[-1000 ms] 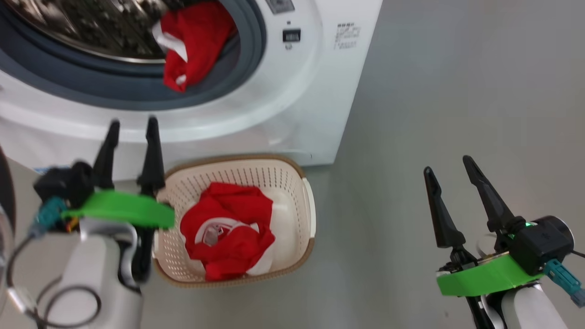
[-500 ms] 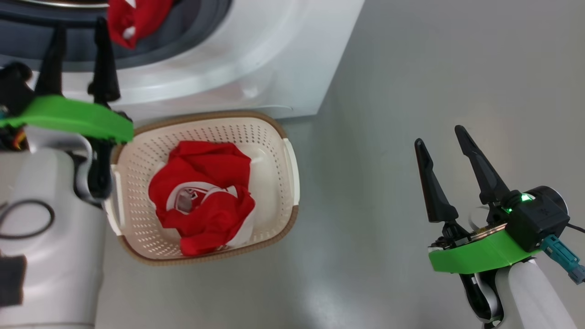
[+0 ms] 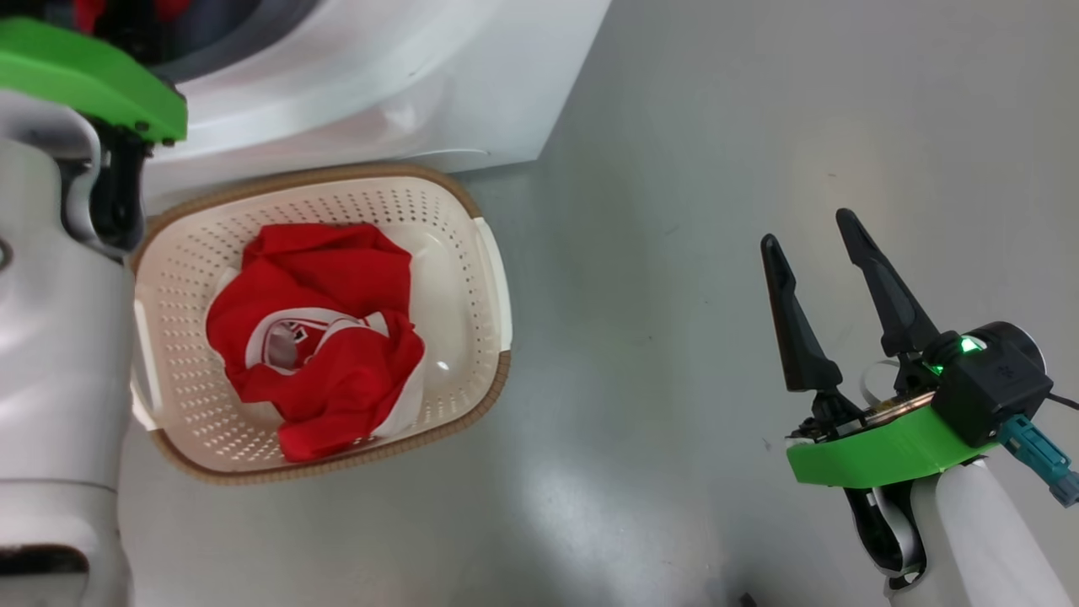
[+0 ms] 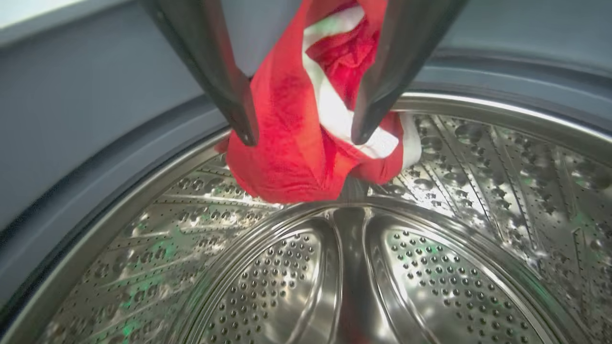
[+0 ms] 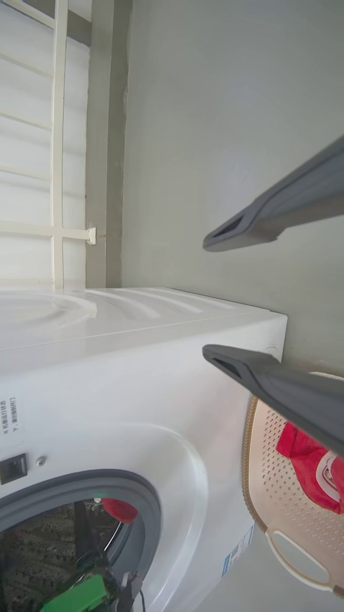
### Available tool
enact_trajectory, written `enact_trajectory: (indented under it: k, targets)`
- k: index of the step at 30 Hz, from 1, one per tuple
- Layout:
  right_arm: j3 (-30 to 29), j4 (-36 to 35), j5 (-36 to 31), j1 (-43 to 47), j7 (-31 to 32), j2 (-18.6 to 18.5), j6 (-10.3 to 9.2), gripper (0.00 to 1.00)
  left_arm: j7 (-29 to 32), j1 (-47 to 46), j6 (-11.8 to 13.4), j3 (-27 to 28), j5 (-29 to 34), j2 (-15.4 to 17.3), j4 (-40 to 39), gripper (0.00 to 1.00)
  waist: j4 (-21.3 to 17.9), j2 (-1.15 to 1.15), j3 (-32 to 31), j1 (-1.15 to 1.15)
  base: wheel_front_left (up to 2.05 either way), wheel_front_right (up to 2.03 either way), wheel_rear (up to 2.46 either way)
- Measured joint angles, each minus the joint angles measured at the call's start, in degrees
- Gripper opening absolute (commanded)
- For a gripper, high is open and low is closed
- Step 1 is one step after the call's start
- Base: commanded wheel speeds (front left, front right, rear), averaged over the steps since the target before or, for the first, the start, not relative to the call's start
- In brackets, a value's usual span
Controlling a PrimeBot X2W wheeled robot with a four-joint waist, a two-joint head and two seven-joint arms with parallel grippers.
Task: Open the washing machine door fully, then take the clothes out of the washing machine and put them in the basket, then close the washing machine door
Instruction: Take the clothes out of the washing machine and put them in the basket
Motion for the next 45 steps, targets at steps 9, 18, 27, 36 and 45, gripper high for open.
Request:
enact_trajectory:
  k: [9, 18, 27, 36, 45]
  targets:
    - [1.5, 0.3, 1.1, -1.1, 0.0, 0.0, 0.0, 1.0, 4.6, -5.5, 0.7, -5.3, 3.4, 3.2, 8.3, 1.0, -2.5, 0.0, 1.5, 0.0, 0.0, 0.0, 0.0]
    - [2.2, 0.6, 1.9, -1.6, 0.0, 0.0, 0.0, 1.0, 6.7, -8.5, 4.0, -8.3, 6.7, 4.9, 14.2, 0.76, -4.2, 0.0, 2.1, 0.0, 0.0, 0.0, 0.0]
    - [2.2, 0.7, 2.0, -2.1, 0.0, 0.0, 0.0, 1.0, 5.4, -9.3, 3.5, -9.0, 6.6, 5.0, 16.5, 0.0, -4.1, 0.0, 1.8, 0.0, 0.0, 0.0, 0.0]
    - [1.6, 1.3, 2.1, -2.1, 0.0, 0.0, 0.0, 1.0, 2.3, -9.3, 2.5, -9.2, 5.7, 4.9, 17.4, 0.0, -3.1, 0.0, 0.2, 0.0, 0.0, 0.0, 0.0]
    - [1.0, 1.4, 2.4, -2.0, 0.0, 0.0, 0.0, 1.0, -1.6, -5.4, 0.9, -9.2, 3.4, 3.8, 16.5, 0.0, -1.4, 0.0, -2.7, 0.0, 0.0, 0.0, 0.0]
